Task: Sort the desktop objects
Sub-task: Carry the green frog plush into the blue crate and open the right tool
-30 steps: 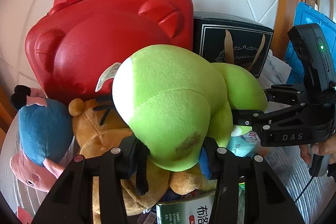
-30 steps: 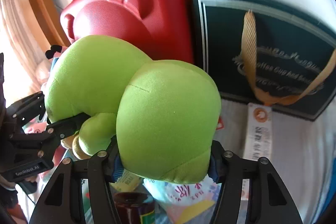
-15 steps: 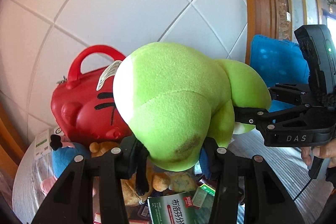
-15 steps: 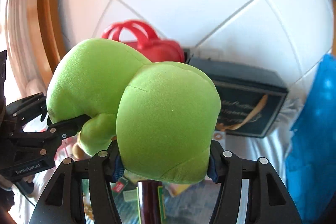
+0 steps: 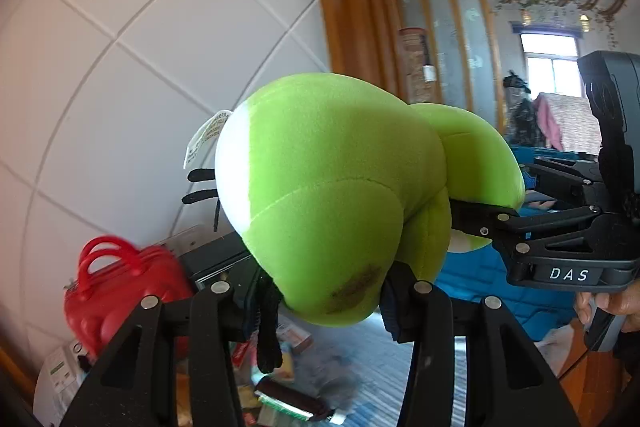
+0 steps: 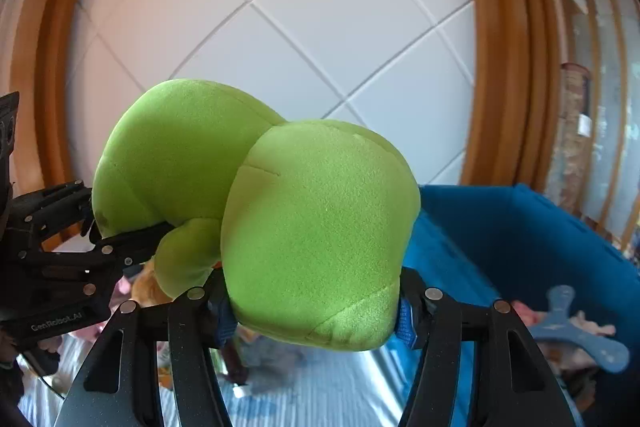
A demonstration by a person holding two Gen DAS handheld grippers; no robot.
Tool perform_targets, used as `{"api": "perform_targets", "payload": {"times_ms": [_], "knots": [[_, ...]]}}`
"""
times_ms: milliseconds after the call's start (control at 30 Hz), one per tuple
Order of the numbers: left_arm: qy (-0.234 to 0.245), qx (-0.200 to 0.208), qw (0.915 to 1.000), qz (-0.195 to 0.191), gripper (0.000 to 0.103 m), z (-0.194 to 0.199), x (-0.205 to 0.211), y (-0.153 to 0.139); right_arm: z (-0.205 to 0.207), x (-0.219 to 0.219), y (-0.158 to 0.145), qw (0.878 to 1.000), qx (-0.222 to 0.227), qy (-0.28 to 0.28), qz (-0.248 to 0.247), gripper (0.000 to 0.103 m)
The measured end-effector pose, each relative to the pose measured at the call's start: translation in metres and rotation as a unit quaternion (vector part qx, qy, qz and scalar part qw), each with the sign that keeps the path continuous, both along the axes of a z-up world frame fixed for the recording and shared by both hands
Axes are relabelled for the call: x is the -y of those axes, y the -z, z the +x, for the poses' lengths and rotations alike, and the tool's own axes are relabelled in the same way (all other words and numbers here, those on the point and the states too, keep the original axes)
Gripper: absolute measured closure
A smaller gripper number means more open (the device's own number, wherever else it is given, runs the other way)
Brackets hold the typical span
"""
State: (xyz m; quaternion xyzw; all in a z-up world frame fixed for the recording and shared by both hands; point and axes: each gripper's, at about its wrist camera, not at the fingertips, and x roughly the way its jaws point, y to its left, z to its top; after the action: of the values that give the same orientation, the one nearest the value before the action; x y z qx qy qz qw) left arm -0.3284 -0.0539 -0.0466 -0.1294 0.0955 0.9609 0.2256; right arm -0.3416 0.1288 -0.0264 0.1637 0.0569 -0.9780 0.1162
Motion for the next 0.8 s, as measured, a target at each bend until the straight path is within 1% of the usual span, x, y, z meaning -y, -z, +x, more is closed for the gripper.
{"api": "perform_targets", "payload": {"times_ms": [67, 133, 267, 367, 400, 433, 500, 533, 567, 600, 633, 733, 800], "knots": [[0.044, -0.007, 0.999, 0.003, 0.056, 0.005, -0.031, -0.01, 0.024, -0.032, -0.013, 0.999, -0.012, 0.046, -0.001, 0.043], [0.081, -0.004, 0.9967, 0.008, 0.055, 0.006, -0.064, -0.018, 0.036, -0.058, -0.024, 0.996, -0.018, 0.087, 0.004, 0.042], [0.13, 0.009, 0.9913, 0.018, 0.053, -0.004, -0.126, -0.025, 0.033, -0.102, -0.043, 0.989, -0.02, 0.147, 0.003, 0.04], [0.146, 0.019, 0.9886, 0.032, 0.049, -0.018, -0.169, -0.033, 0.025, -0.132, -0.056, 0.985, -0.015, 0.174, 0.004, 0.04], [0.146, 0.02, 0.9884, 0.034, 0.048, -0.024, -0.183, -0.036, 0.031, -0.149, -0.061, 0.984, -0.014, 0.178, 0.006, 0.039], [0.146, 0.02, 0.9885, 0.036, 0.048, -0.029, -0.196, -0.038, 0.028, -0.161, -0.065, 0.983, -0.011, 0.183, 0.007, 0.039], [0.139, 0.024, 0.9894, 0.035, 0.046, -0.044, -0.221, -0.042, 0.019, -0.185, -0.066, 0.982, -0.005, 0.19, 0.005, 0.037], [0.133, 0.023, 0.9903, 0.033, 0.043, -0.05, -0.232, -0.045, 0.008, -0.202, -0.066, 0.981, -0.003, 0.194, 0.002, 0.036], [0.123, 0.021, 0.9916, 0.031, 0.039, -0.057, -0.241, -0.049, -0.003, -0.213, -0.069, 0.98, -0.001, 0.2, -0.001, 0.028], [0.109, 0.017, 0.9934, 0.03, 0.037, -0.062, -0.248, -0.054, -0.009, -0.217, -0.067, 0.978, 0.006, 0.21, -0.002, 0.018], [0.095, 0.013, 0.995, 0.029, 0.032, -0.068, -0.256, -0.06, -0.019, -0.225, -0.067, 0.976, 0.008, 0.217, -0.001, 0.017], [0.049, 0.0, 0.9982, 0.035, 0.028, -0.082, -0.263, -0.074, -0.028, -0.242, -0.064, 0.974, 0.009, 0.225, -0.013, 0.013], [0.039, -0.004, 0.9982, 0.046, 0.026, -0.084, -0.259, -0.08, -0.029, -0.253, -0.066, 0.975, 0.001, 0.219, -0.029, 0.011]]}}
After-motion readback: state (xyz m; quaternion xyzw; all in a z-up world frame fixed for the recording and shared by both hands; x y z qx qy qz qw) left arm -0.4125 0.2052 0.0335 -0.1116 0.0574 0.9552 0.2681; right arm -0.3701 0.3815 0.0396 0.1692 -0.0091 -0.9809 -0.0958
